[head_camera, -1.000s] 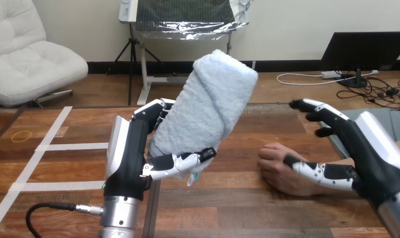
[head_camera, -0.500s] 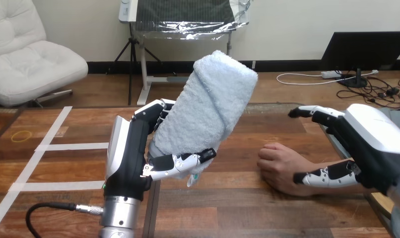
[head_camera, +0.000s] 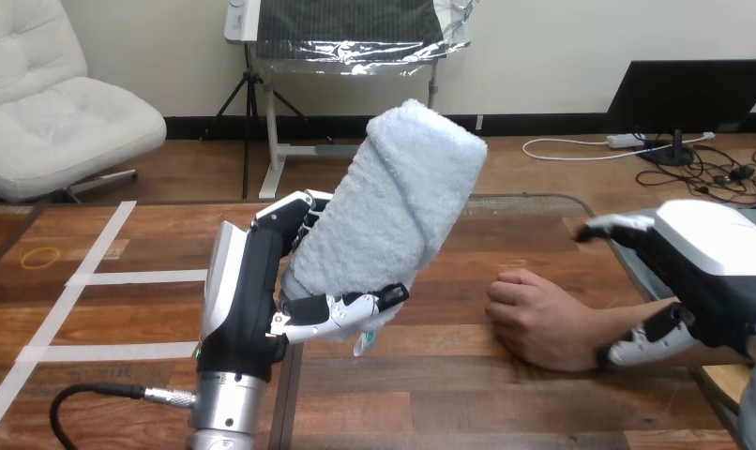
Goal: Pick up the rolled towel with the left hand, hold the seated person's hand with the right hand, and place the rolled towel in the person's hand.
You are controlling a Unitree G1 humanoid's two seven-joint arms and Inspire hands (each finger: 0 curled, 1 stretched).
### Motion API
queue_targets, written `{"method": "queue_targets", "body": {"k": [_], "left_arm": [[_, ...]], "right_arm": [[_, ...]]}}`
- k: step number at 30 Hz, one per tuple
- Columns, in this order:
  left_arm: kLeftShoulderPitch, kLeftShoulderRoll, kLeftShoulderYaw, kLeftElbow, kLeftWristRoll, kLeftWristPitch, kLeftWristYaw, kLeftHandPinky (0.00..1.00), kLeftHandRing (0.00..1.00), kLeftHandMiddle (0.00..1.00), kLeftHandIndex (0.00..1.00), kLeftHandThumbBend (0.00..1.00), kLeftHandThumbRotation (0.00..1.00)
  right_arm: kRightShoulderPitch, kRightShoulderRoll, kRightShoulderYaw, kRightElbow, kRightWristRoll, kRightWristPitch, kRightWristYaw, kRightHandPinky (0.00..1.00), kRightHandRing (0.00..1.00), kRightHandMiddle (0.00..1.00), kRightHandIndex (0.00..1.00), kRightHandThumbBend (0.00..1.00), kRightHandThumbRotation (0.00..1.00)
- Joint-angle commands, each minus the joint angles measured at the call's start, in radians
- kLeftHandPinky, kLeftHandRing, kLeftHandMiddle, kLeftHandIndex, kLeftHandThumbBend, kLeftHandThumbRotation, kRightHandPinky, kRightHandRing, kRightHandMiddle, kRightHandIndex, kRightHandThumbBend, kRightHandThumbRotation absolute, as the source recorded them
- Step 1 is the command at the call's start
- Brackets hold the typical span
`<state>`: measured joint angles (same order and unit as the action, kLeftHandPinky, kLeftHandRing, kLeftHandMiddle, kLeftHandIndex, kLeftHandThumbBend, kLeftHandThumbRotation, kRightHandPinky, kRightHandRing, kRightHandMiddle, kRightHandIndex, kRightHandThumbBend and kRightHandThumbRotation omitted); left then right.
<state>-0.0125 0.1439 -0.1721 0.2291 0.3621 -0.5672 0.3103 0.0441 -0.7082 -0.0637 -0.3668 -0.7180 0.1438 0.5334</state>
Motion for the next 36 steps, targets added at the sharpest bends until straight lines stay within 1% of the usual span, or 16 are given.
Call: {"method": "queue_targets", "body": {"k": [1,3,10,14,16,20,25,36], "left_arm": [[-0.079,0.0,0.028,-0.005,-0.007,-0.034,-0.001,0.34,0.38,0.45,0.53,0.53,0.0],[-0.079,0.0,0.029,-0.004,-0.009,-0.034,-0.004,0.34,0.38,0.45,0.53,0.53,0.0],[-0.083,0.003,0.034,0.001,-0.008,-0.041,-0.008,0.35,0.38,0.45,0.53,0.53,0.0],[-0.084,0.004,0.037,0.001,-0.005,-0.041,-0.008,0.34,0.38,0.45,0.53,0.54,0.0],[-0.083,0.004,0.038,0.001,-0.006,-0.042,-0.009,0.34,0.38,0.45,0.53,0.54,0.0],[-0.085,0.007,0.04,0.004,-0.005,-0.05,-0.011,0.34,0.38,0.45,0.53,0.54,0.0],[-0.082,0.009,0.043,-0.002,-0.011,-0.052,-0.022,0.35,0.39,0.45,0.53,0.53,0.0],[-0.073,0.008,0.051,-0.011,-0.009,-0.056,-0.033,0.36,0.39,0.45,0.53,0.53,0.0]], "right_arm": [[-0.09,-0.051,0.036,0.047,-0.049,0.008,0.019,0.82,0.9,0.88,0.85,0.86,0.0],[-0.099,-0.057,0.044,0.059,-0.061,0.009,0.022,0.82,0.9,0.88,0.85,0.86,0.0],[-0.141,-0.081,0.078,0.113,-0.1,0.025,0.064,0.83,0.91,0.89,0.85,0.86,0.01],[-0.162,-0.093,0.099,0.142,-0.124,0.027,0.085,0.84,0.92,0.9,0.86,0.85,0.03],[-0.167,-0.093,0.103,0.149,-0.131,0.027,0.091,0.85,0.92,0.9,0.86,0.84,0.05],[-0.192,-0.097,0.124,0.186,-0.157,0.039,0.113,0.86,0.93,0.91,0.87,0.83,0.07],[-0.214,-0.1,0.142,0.217,-0.173,0.046,0.126,0.88,0.93,0.91,0.88,0.83,0.09],[-0.248,-0.108,0.184,0.249,-0.219,0.063,0.161,0.9,0.95,0.93,0.89,0.8,0.13]]}}
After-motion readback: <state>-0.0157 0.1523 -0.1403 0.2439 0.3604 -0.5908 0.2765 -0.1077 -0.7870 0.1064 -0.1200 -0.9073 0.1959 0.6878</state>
